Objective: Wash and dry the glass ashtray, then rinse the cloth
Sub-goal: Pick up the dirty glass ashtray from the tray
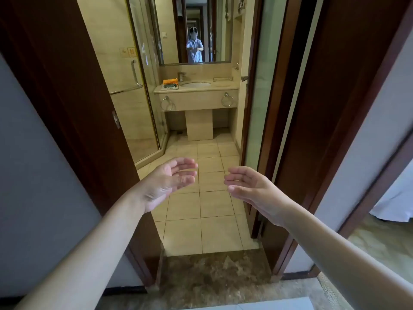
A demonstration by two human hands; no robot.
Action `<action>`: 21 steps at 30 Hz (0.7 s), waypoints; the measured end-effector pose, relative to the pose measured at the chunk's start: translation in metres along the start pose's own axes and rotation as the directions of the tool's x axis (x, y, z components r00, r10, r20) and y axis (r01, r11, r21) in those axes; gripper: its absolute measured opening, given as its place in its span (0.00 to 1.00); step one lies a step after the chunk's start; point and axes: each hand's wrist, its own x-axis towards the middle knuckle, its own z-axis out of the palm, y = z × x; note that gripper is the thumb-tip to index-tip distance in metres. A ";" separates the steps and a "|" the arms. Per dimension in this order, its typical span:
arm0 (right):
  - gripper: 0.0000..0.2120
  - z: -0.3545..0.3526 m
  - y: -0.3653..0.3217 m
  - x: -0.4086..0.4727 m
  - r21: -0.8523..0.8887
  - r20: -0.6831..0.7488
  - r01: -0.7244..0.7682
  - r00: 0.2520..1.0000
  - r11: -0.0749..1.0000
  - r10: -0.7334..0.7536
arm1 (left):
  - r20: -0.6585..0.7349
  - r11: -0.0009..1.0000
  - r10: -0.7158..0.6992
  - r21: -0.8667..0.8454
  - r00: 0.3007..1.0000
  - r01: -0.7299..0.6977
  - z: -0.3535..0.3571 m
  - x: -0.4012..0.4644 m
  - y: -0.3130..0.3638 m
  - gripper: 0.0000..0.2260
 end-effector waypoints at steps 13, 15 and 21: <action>0.17 -0.083 -0.011 0.082 -0.025 -0.031 0.026 0.999 0.999 -0.027 | -0.040 0.997 -0.011 0.074 0.999 0.014 0.002 0.111 0.007 0.40; 0.17 -0.096 -0.014 0.101 -0.037 -0.023 0.023 0.999 0.999 -0.024 | -0.058 0.996 -0.008 0.085 0.998 0.013 0.001 0.128 0.011 0.40; 0.17 -0.117 -0.019 0.160 -0.065 0.041 -0.009 0.999 0.998 0.012 | -0.138 0.996 -0.025 0.082 0.990 0.036 -0.015 0.170 0.013 0.36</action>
